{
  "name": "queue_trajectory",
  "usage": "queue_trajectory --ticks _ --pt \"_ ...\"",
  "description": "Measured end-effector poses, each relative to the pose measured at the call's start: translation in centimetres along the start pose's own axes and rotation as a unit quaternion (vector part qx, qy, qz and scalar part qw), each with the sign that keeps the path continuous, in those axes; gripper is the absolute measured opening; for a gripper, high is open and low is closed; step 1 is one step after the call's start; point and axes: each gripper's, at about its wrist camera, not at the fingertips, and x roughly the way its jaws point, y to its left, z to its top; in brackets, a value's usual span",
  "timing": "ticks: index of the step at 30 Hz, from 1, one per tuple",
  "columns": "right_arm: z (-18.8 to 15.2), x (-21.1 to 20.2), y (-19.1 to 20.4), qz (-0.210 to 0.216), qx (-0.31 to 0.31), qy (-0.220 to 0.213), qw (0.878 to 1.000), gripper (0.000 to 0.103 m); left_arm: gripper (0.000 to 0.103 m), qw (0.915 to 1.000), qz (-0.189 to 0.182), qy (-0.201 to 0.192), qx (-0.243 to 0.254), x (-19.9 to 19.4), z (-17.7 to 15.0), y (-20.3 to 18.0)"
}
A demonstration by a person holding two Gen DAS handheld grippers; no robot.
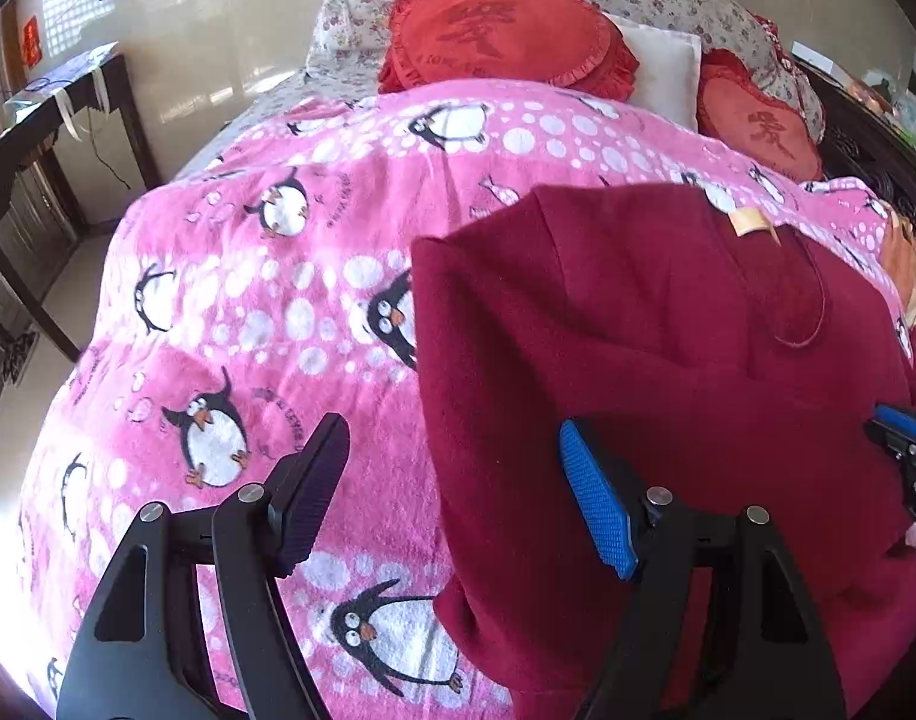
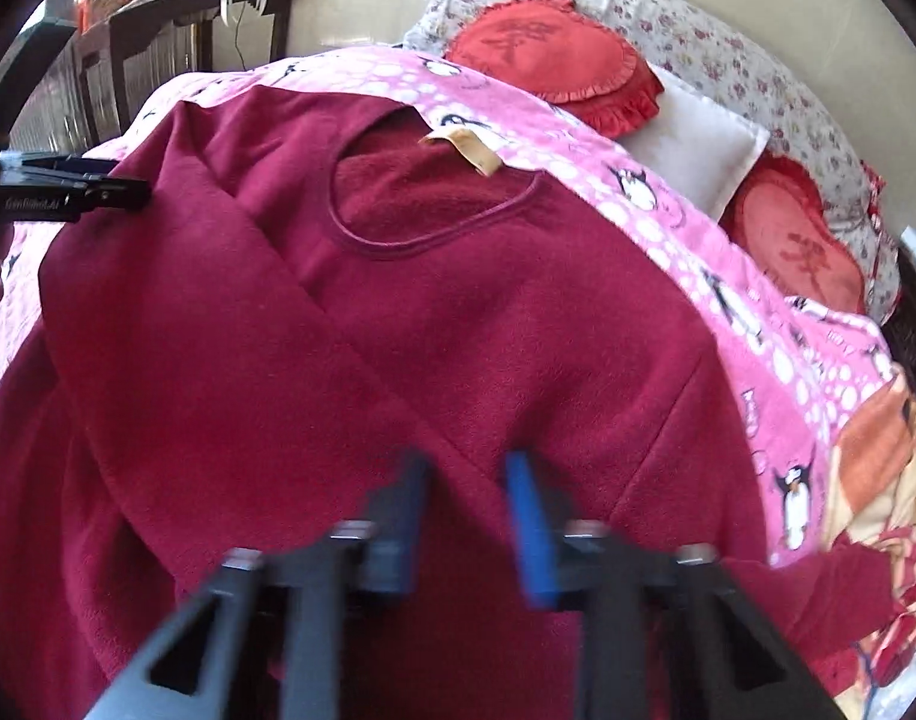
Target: Fold small clothes
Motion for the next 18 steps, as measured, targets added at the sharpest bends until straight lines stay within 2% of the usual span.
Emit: queue_trajectory --ticks 3,7,9,13,16,18 --pt "0.7 -1.8 -0.1 -0.013 0.009 -0.023 1.0 0.006 0.073 0.9995 -0.002 -0.03 -0.009 -1.8 0.9 0.3" --pt "2.9 -4.4 -1.3 -0.045 0.043 -0.083 0.995 0.006 0.073 0.9974 -0.004 -0.067 -0.024 -3.9 1.9 0.4" --pt "4.1 -4.0 -2.4 -0.061 0.065 -0.084 0.993 0.006 0.073 0.9969 -0.007 -0.073 -0.028 -4.0 2.3 0.0" --pt "4.0 -0.8 -4.0 -0.087 0.109 -0.066 0.988 0.006 0.073 0.9987 0.0 -0.05 -0.012 -2.4 1.9 -1.4" --pt "3.9 0.4 -5.3 -0.065 0.137 -0.048 0.987 0.007 0.073 0.9996 0.004 -0.028 0.003 -0.9 0.9 -2.3" --pt "3.9 -1.3 -5.6 -0.057 0.153 -0.064 0.984 0.021 0.073 0.9998 0.012 -0.012 0.008 0.0 0.5 -2.5"
